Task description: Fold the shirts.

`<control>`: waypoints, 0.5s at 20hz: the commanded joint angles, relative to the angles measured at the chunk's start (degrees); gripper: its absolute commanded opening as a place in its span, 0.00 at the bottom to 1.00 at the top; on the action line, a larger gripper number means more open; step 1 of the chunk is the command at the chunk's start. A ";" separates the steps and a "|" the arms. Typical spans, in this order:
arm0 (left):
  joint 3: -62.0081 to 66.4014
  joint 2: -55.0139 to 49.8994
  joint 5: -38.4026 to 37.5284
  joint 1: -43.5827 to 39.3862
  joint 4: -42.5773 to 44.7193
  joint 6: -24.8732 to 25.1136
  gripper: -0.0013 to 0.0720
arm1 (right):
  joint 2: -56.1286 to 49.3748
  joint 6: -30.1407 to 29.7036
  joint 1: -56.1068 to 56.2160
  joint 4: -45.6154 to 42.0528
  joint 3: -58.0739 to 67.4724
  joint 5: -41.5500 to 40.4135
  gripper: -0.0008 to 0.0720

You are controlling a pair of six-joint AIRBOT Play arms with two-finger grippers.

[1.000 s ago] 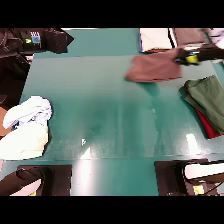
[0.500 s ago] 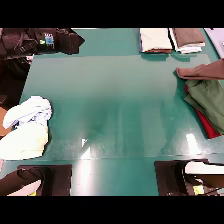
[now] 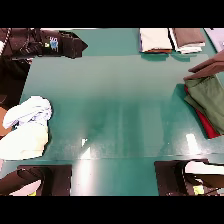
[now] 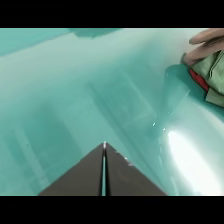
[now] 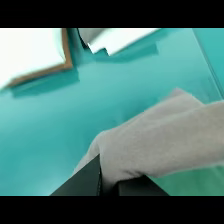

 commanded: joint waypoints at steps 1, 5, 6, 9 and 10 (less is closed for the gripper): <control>0.00 -0.04 -1.18 -0.02 -0.07 0.20 0.06 | 0.24 0.07 -0.07 -5.11 1.38 7.19 0.04; 0.00 -0.04 -2.47 -0.02 0.28 0.61 0.06 | 0.31 0.09 -3.26 -6.88 1.38 14.49 0.04; 0.00 -0.04 -2.54 -0.02 0.33 0.72 0.06 | 0.37 0.11 -4.76 -6.88 1.36 15.96 0.04; 0.00 -0.04 -2.69 -0.02 0.31 2.08 0.06 | 2.49 0.50 -9.60 -6.86 -2.19 17.29 0.04; 0.00 -0.04 -2.67 -0.02 0.31 2.08 0.06 | 4.04 0.48 -10.91 -6.88 -5.49 16.48 0.04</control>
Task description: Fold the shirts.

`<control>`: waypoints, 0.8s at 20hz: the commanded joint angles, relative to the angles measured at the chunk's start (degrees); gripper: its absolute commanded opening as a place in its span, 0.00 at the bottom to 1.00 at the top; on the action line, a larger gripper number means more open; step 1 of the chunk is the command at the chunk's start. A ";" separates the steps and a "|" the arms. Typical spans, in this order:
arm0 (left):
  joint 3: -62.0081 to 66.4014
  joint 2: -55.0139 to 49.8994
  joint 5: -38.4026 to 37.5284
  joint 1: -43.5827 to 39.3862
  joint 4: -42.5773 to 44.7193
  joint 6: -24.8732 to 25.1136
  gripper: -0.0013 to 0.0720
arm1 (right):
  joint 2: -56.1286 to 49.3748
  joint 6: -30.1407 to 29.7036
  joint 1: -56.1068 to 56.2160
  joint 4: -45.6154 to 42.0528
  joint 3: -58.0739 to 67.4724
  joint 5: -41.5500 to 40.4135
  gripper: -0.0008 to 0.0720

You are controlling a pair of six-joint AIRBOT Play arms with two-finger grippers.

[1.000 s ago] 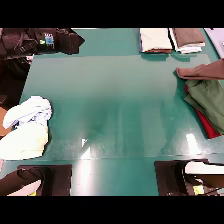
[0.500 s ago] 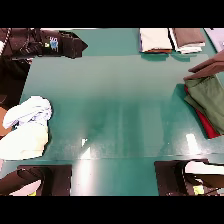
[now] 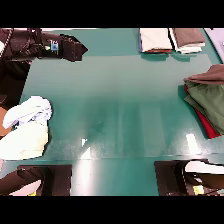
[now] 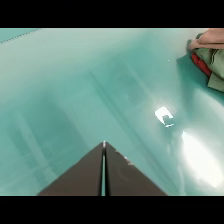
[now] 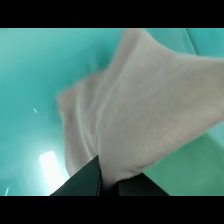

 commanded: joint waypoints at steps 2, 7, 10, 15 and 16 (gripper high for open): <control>0.00 -0.02 -0.35 -0.02 0.11 0.74 0.06 | 5.81 -0.50 -6.25 -1.95 -12.22 -0.59 0.04; 0.00 -0.02 -0.61 -0.02 0.11 0.76 0.06 | 11.82 -0.92 -12.83 -6.43 -27.17 -4.24 0.31; 0.00 -0.02 -1.03 -0.02 0.11 0.76 0.06 | 12.94 -0.87 -16.76 -6.16 -31.32 -4.68 0.79; 0.00 -0.02 -1.05 -0.02 0.11 0.72 0.06 | 16.48 -0.90 -12.87 10.75 -31.43 -10.32 0.78; 0.00 -0.02 -1.03 -0.02 0.11 0.72 0.06 | 17.55 -0.90 -9.51 13.31 -31.43 -11.41 0.78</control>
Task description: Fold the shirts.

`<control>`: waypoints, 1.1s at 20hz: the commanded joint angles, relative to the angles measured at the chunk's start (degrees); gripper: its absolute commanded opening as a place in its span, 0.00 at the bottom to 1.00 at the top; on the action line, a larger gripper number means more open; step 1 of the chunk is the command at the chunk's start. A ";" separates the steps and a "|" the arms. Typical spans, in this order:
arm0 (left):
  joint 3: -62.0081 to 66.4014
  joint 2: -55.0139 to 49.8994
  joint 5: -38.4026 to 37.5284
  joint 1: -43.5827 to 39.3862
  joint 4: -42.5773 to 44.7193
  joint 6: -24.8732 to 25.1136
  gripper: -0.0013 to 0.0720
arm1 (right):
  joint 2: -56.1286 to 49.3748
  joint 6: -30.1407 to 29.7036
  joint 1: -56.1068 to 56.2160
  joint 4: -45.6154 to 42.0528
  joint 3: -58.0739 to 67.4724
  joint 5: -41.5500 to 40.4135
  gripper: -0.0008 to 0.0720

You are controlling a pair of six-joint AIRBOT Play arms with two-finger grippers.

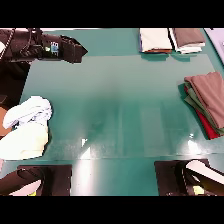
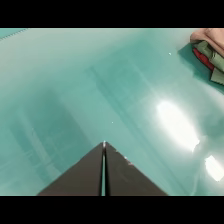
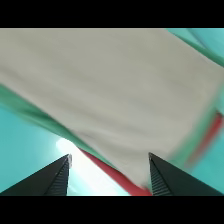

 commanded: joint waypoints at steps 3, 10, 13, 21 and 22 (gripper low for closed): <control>0.00 -0.02 0.00 -0.02 0.02 -0.02 0.06 | 5.22 -0.02 18.93 11.37 -0.72 -6.14 0.78; 0.00 -0.02 -0.11 -0.02 0.02 -0.04 0.06 | 5.77 -0.15 50.36 11.19 -0.72 -11.98 0.47; 0.00 0.00 0.90 -0.02 -0.02 -0.04 0.06 | 5.77 -3.23 56.98 11.19 -0.72 -12.81 0.04; 0.00 0.00 1.57 -0.02 -0.02 -0.04 0.06 | 5.77 -3.21 59.69 11.26 -0.72 -11.72 0.04; 0.00 0.00 1.57 -0.02 -0.02 -0.04 0.06 | 5.77 -3.21 59.69 11.26 -0.72 -11.69 0.04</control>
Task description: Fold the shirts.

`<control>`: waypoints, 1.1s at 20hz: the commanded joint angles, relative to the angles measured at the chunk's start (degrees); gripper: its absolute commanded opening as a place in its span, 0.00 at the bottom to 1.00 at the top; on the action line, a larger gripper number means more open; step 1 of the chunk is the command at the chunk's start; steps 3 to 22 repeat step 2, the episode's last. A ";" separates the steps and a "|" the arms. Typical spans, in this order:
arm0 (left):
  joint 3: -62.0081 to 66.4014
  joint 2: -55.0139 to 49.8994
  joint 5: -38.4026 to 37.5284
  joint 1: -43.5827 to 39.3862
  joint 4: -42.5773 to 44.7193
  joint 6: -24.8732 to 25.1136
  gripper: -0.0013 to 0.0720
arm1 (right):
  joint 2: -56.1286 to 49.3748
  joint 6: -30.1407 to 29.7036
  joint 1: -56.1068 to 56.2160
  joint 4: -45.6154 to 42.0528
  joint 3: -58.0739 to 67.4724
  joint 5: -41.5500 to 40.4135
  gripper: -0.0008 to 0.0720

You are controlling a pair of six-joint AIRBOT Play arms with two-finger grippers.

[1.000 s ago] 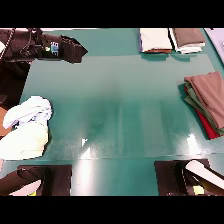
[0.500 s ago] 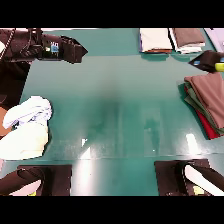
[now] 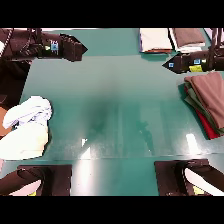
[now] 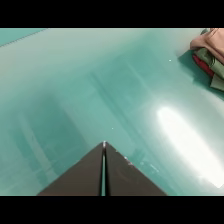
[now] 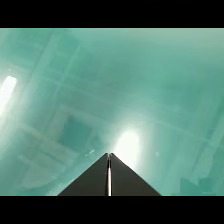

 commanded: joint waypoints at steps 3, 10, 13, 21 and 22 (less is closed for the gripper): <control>0.00 0.00 0.17 -0.02 0.00 -0.02 0.06 | 0.04 -0.11 0.66 0.04 -0.02 0.72 0.04; 0.00 0.00 0.17 -0.02 0.00 -0.02 0.06 | 0.04 -0.11 0.66 0.04 -0.02 0.72 0.04; 0.00 0.00 0.17 -0.02 0.00 -0.02 0.06 | 0.04 -0.11 0.66 0.04 -0.02 0.72 0.04; 0.00 0.00 0.17 -0.02 0.00 -0.02 0.06 | 0.04 -0.11 0.66 0.04 -0.02 0.72 0.04; 0.00 0.00 0.17 -0.02 0.00 -0.02 0.06 | 0.04 -0.11 0.66 0.04 -0.02 0.72 0.04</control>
